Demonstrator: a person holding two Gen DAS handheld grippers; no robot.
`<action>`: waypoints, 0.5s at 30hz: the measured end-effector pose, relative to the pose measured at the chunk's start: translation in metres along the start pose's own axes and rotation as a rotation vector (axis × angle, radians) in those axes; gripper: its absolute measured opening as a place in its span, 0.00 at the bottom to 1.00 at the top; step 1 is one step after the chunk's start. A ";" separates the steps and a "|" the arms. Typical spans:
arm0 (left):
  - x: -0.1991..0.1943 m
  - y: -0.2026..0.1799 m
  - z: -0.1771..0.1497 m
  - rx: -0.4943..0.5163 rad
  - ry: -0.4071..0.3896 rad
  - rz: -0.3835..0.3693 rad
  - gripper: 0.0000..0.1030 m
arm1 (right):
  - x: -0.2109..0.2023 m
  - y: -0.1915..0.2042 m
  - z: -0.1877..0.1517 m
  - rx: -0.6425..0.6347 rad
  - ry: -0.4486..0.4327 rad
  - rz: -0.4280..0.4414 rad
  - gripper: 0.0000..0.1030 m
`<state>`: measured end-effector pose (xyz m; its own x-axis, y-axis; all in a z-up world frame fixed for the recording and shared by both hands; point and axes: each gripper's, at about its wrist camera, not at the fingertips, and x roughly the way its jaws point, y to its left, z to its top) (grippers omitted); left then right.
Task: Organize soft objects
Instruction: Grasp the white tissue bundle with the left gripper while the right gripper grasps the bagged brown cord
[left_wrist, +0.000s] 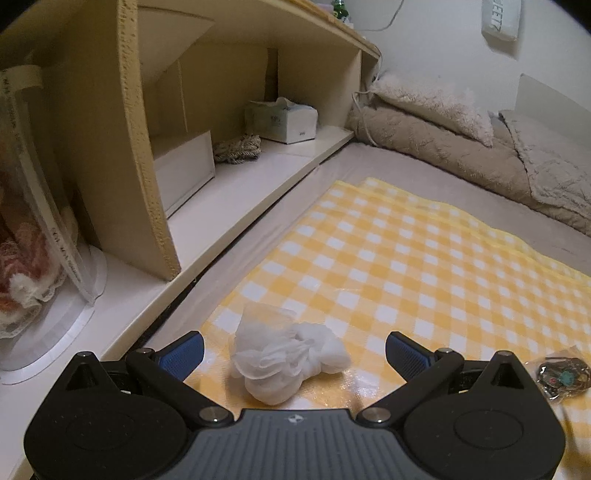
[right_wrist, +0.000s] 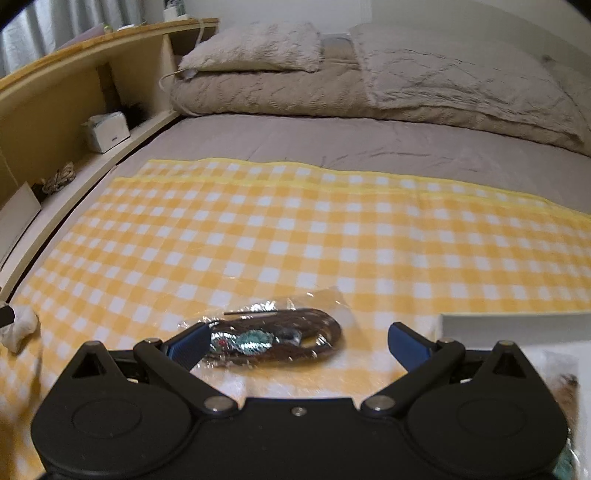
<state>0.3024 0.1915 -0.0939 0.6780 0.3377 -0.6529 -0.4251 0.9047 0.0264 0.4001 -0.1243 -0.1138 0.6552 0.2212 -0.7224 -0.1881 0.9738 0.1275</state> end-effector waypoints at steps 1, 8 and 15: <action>0.003 -0.001 0.000 0.006 0.004 0.004 0.99 | 0.005 0.001 -0.001 -0.013 -0.013 0.009 1.00; 0.015 0.008 0.002 -0.076 -0.007 0.040 0.79 | 0.032 -0.003 -0.003 0.002 -0.007 -0.015 1.00; 0.024 0.012 0.002 -0.099 0.053 0.019 0.63 | 0.050 0.010 0.000 -0.089 -0.069 -0.112 1.00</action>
<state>0.3145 0.2105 -0.1079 0.6380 0.3377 -0.6920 -0.4965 0.8673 -0.0346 0.4307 -0.1039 -0.1486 0.7241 0.1174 -0.6796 -0.1731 0.9848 -0.0144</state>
